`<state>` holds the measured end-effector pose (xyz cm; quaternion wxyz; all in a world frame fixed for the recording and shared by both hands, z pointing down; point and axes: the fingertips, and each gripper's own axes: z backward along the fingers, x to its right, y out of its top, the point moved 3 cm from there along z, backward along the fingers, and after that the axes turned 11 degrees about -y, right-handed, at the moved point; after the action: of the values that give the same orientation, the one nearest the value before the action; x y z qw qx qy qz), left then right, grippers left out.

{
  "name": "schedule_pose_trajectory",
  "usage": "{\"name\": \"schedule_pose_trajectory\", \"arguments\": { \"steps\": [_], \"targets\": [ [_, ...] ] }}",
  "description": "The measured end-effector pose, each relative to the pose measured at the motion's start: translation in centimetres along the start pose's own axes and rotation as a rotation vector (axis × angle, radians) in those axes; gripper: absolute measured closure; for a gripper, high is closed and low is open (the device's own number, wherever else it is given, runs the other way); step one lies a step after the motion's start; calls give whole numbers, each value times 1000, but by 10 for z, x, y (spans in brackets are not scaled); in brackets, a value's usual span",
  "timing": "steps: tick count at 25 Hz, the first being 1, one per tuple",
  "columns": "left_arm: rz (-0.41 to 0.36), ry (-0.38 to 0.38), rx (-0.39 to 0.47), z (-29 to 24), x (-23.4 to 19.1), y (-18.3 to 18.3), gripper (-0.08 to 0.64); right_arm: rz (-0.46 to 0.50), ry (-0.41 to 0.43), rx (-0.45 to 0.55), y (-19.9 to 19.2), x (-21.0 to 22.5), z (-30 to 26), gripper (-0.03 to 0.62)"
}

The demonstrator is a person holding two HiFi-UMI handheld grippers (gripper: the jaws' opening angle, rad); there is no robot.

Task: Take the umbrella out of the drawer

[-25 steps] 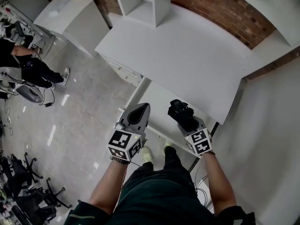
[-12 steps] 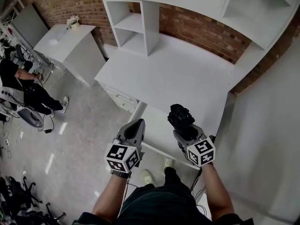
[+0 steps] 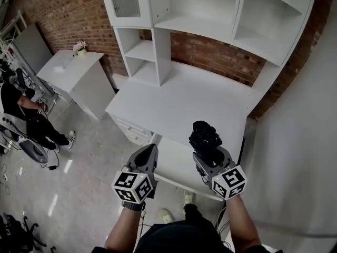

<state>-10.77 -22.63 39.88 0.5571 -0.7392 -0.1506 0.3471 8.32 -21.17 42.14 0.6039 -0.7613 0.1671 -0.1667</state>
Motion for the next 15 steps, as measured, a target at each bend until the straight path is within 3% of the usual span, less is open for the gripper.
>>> {"name": "schedule_pose_trajectory", "arguments": {
  "steps": [15],
  "targets": [
    [-49,-37,75,19,10,57,554,-16,-49,189,77,-5,23,376]
  ]
}}
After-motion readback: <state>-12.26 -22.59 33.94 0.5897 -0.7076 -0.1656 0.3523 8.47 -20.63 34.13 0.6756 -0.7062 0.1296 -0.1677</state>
